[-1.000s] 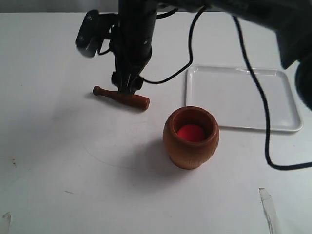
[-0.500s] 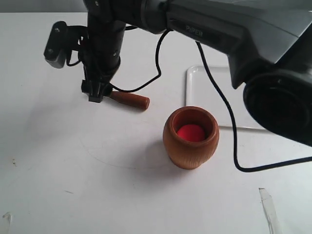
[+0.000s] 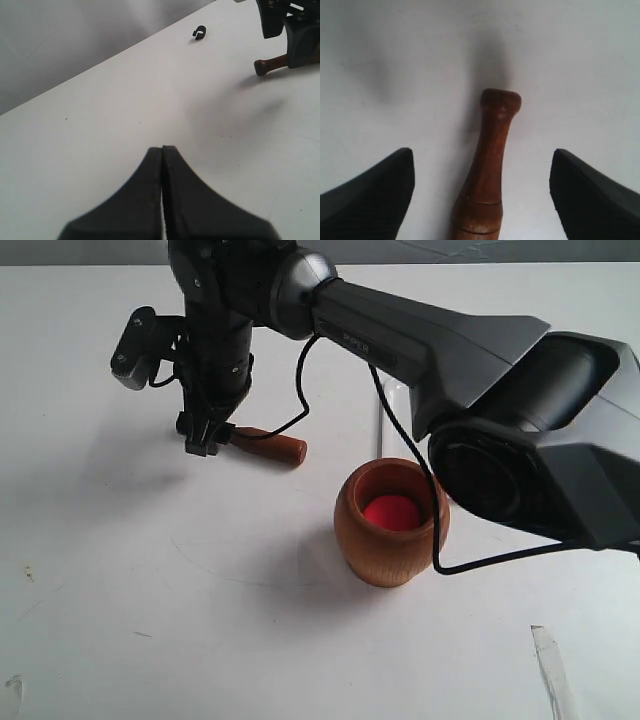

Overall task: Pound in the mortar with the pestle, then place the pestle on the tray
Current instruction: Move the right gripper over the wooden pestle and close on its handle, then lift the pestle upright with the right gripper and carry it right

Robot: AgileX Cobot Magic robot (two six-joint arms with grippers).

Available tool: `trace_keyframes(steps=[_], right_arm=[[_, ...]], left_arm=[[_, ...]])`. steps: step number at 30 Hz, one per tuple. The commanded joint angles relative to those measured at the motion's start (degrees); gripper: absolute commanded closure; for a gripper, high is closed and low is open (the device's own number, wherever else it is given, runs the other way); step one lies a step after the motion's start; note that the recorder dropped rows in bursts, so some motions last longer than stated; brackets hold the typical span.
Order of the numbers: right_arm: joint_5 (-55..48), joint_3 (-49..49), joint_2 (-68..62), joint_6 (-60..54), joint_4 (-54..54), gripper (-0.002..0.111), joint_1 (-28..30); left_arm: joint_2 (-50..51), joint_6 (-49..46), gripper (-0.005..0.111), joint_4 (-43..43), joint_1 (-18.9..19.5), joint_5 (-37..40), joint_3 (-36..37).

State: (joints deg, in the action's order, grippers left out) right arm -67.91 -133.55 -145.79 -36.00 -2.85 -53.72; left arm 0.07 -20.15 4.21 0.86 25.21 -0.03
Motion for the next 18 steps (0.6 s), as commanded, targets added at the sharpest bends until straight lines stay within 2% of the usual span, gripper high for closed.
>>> trace_keyframes(steps=[1,6,18], right_arm=[[0.0,-0.5,0.2,0.6,0.1,0.046,1.2],[1.3,-0.5,-0.7,0.6,0.4,0.058,1.3],[3.0,-0.5,-2.4,0.5,-0.5,0.058,1.2]], left_arm=[[-0.1,0.5,0.107,-0.4,-0.4,-0.2,0.0],[-0.1,0.5,0.107,-0.4,-0.4,-0.2,0.0],[-0.1,0.5,0.107,-0.4,-0.4,-0.2,0.0]])
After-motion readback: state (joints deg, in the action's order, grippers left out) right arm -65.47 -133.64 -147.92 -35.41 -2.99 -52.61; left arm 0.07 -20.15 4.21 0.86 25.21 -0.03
